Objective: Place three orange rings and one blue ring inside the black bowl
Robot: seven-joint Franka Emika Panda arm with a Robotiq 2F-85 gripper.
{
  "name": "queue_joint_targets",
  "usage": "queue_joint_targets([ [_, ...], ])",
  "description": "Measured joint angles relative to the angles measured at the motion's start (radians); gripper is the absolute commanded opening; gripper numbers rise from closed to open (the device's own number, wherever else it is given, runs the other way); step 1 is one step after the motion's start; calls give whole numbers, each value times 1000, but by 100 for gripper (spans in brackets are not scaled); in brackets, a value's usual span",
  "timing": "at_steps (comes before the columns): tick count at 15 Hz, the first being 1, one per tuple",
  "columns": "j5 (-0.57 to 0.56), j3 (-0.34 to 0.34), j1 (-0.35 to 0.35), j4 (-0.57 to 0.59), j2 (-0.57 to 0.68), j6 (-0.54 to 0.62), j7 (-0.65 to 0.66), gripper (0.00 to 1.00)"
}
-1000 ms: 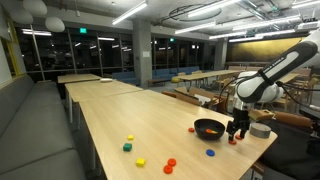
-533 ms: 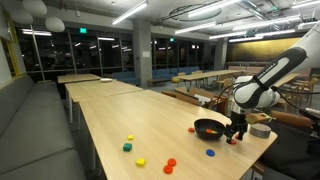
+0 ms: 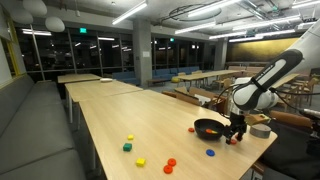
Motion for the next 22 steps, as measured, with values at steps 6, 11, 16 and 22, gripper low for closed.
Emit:
queue_joint_targets([
  [6, -4, 4, -3, 4, 0, 0, 0, 100],
  [11, -16, 8, -9, 5, 0, 0, 0, 100],
  [16, -46, 17, -16, 6, -1, 0, 5, 100],
  [22, -78, 33, -25, 7, -1, 0, 20, 100],
])
